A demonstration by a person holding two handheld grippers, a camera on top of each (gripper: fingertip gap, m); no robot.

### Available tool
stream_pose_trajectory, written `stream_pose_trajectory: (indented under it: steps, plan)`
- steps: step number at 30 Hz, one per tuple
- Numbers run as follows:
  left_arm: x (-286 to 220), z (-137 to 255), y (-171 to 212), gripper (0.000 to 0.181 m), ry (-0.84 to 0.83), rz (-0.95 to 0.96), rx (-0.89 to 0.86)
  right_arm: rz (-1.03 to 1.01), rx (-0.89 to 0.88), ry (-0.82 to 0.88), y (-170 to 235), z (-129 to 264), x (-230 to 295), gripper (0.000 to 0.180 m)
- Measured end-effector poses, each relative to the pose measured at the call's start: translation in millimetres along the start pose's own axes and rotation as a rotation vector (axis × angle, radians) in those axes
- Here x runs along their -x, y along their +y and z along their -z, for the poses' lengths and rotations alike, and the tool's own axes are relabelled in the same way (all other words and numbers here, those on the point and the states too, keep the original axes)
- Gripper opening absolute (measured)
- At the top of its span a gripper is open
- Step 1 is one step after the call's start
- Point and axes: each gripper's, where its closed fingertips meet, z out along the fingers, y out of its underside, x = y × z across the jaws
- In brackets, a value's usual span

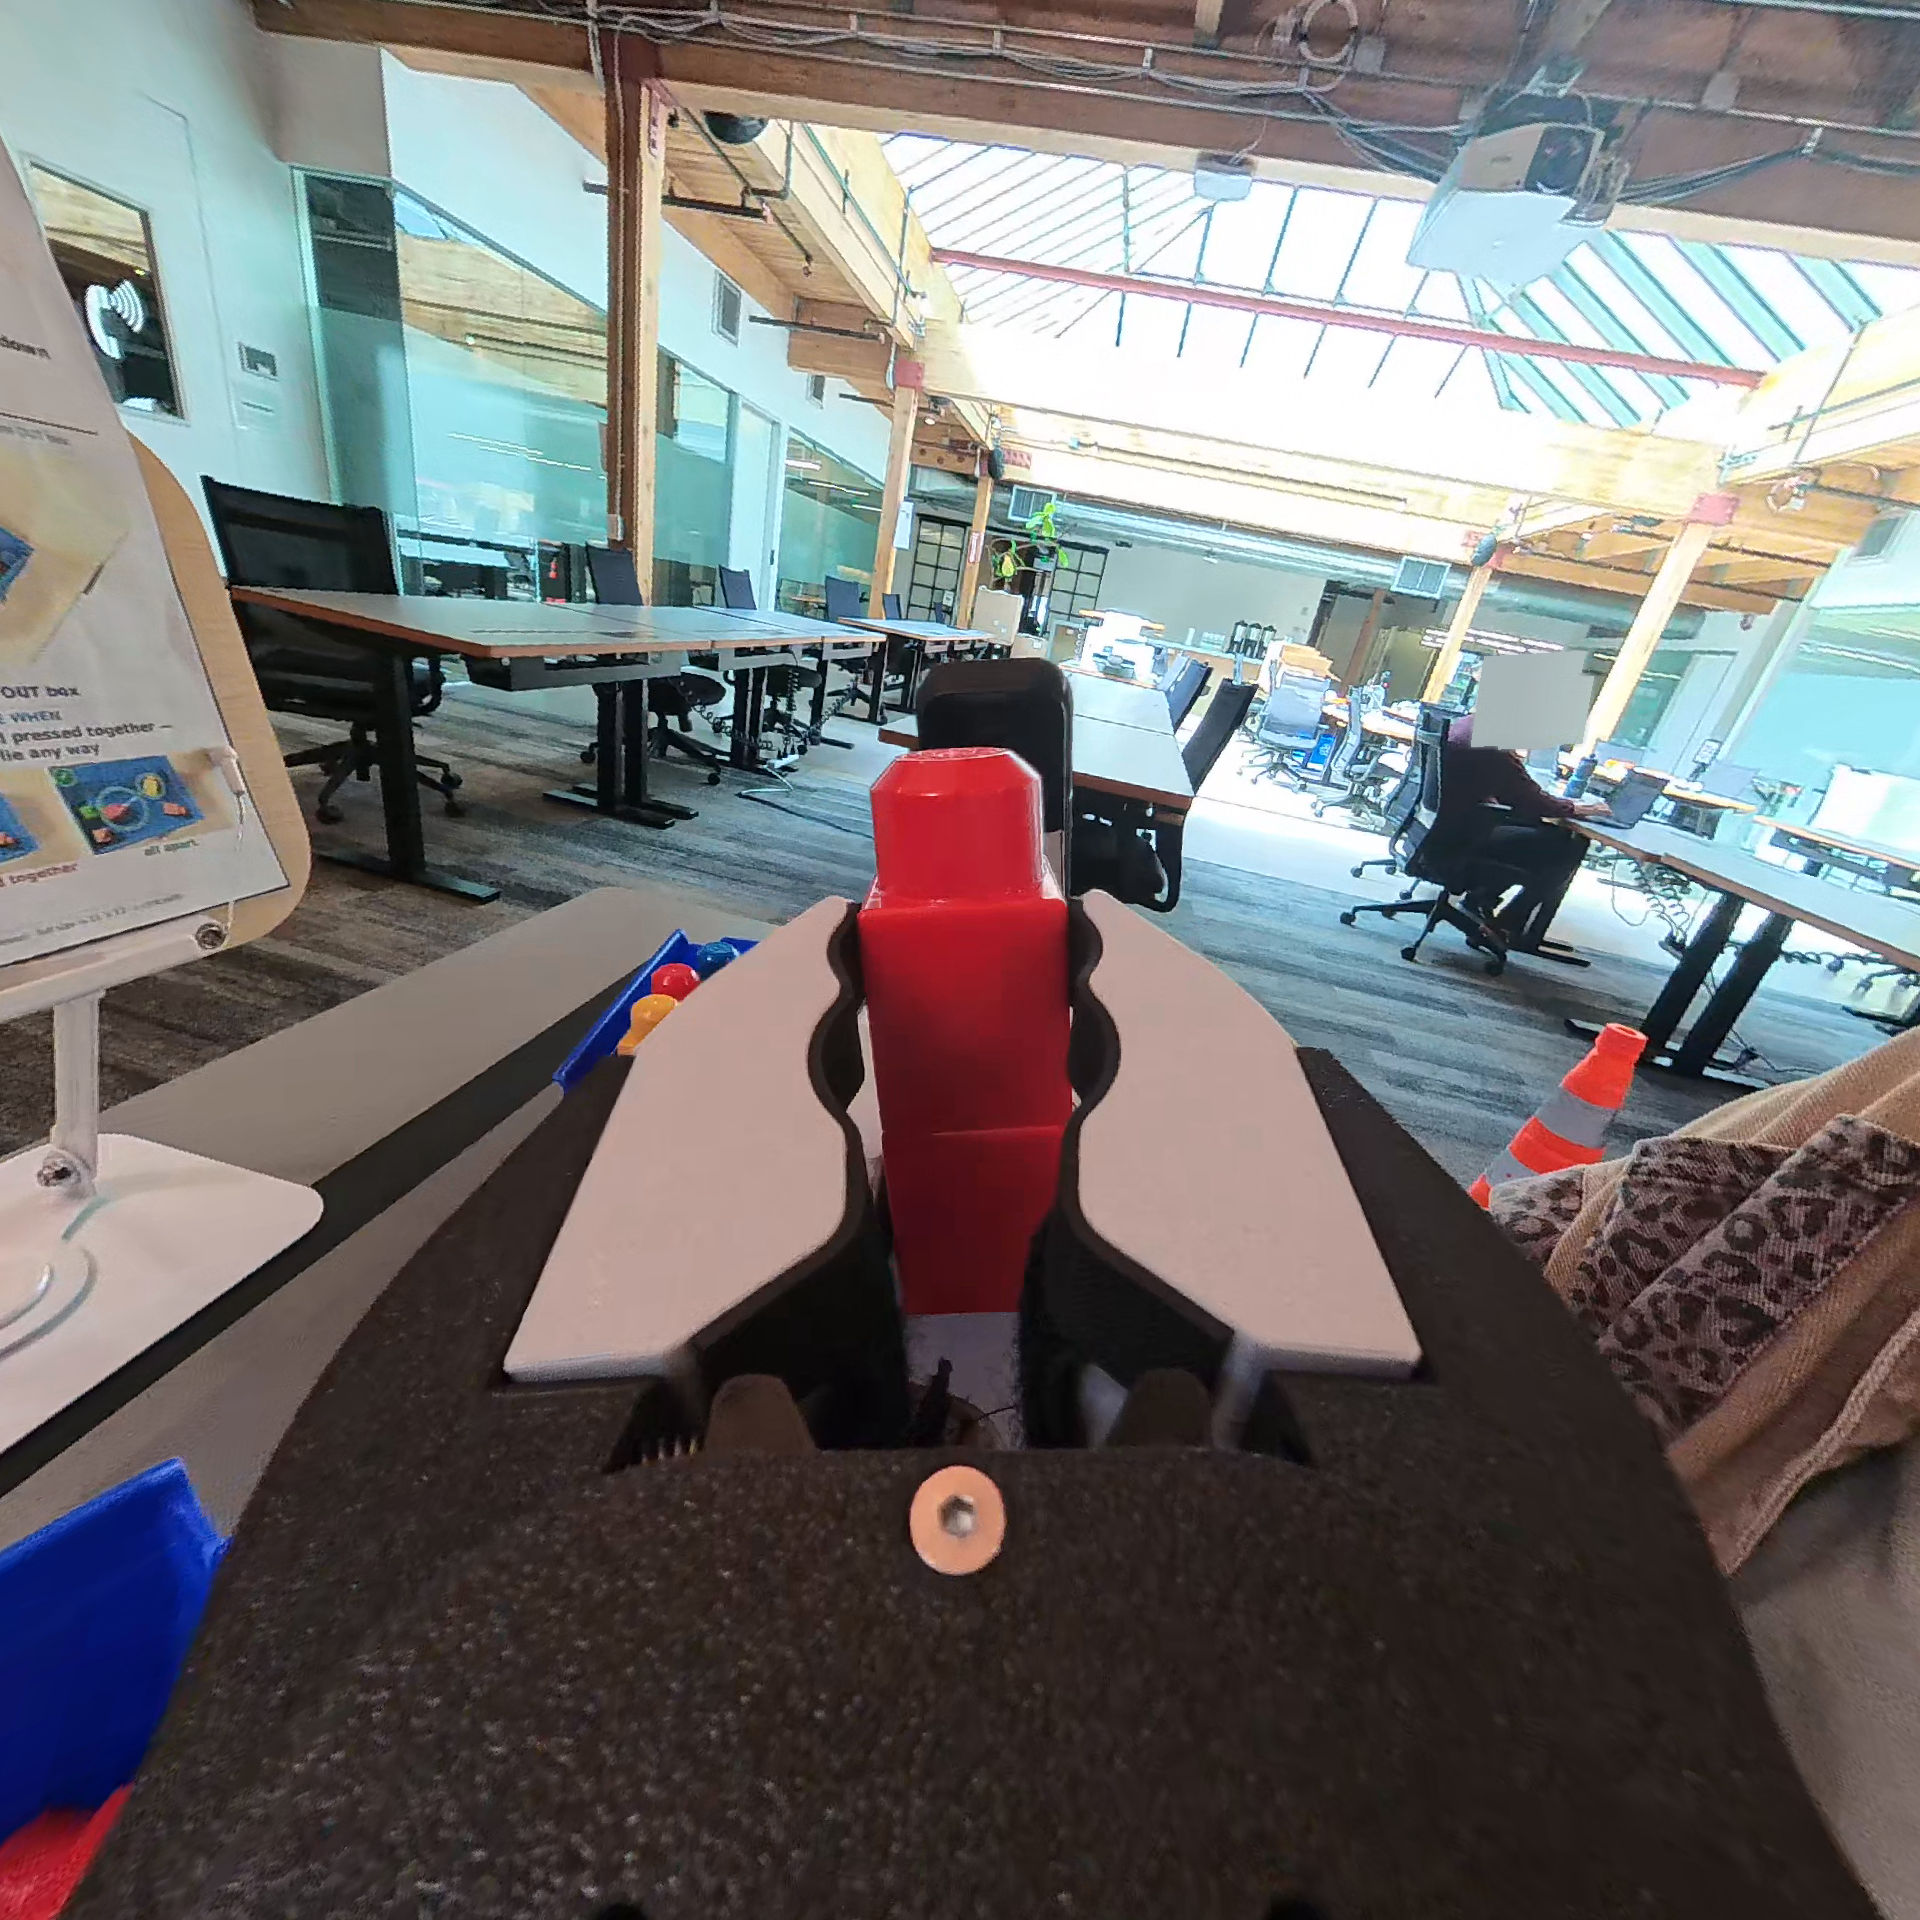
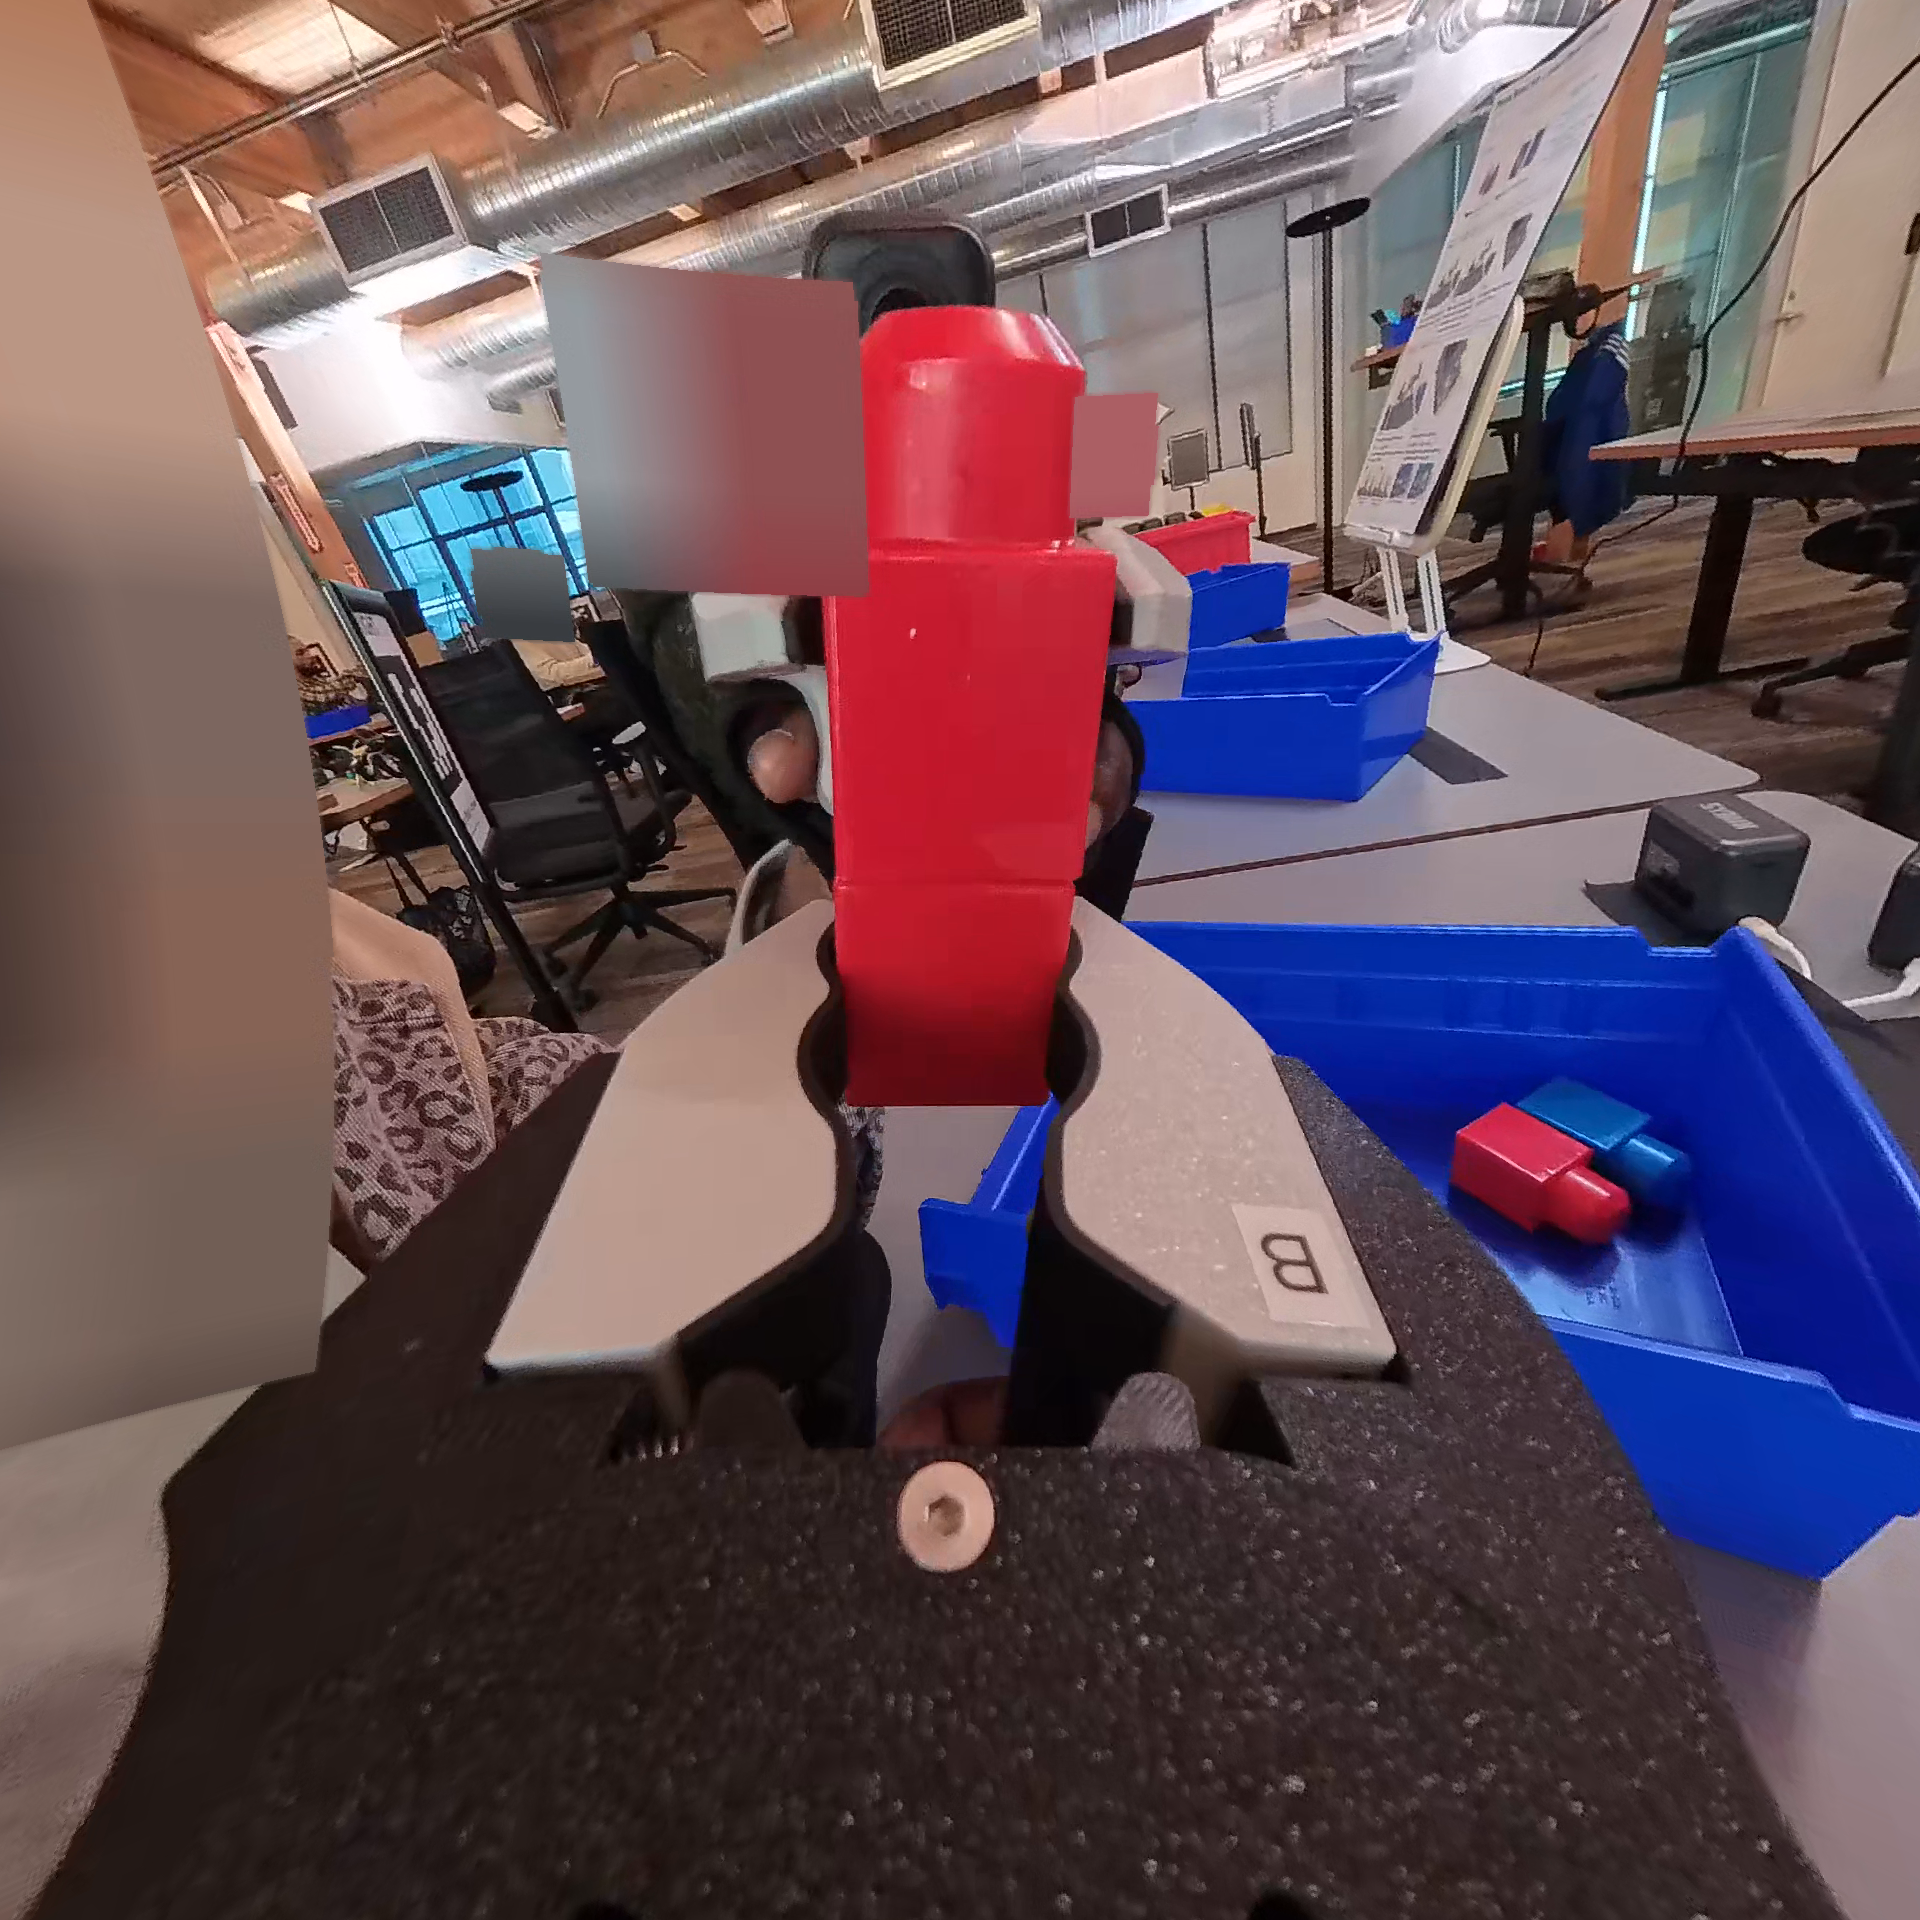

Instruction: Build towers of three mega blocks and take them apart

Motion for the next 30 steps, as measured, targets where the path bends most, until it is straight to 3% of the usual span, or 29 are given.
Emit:
stream_pose_trajectory:
  steps: [16, 19, 21, 23, 25, 28, 30]
  plan:
    - [-3.3, 7.3, 3.6, 0.038, 0.001, -0.063, 0.056, 0.046, 0.047, 0.035, 2.4, 1.1, 0.6, 0.035]
    - [14.1, 22.2, -10.8, 0.058, -0.195, -0.234, 0.02, 0.129, 0.091, 0.162, 0.5, 10.9, -10.2, 0.035]
    - [32.8, 43.7, -14.4, 0.056, -0.358, -0.267, 0.058, 0.183, 0.128, 0.276, -0.2, 26.4, -23.9, 0.035]
    - [57.0, 70.9, 7.9, 0.051, -0.503, -0.258, 0.244, 0.199, 0.109, 0.325, -6.9, 40.5, -29.2, 0.035]
    - [79.8, 104.1, 60.0, 0.047, -0.591, -0.167, 0.557, 0.201, 0.061, 0.331, -16.1, 50.5, -27.9, 0.035]
    - [88.9, 150.4, 153.2, 0.045, -0.539, 0.035, 1.039, 0.22, 0.043, 0.358, -21.5, 60.5, -28.6, 0.035]
    - [95.1, 158.9, 185.9, 0.046, -0.504, 0.171, 1.156, 0.24, 0.05, 0.378, -22.3, 64.2, -29.3, 0.035]
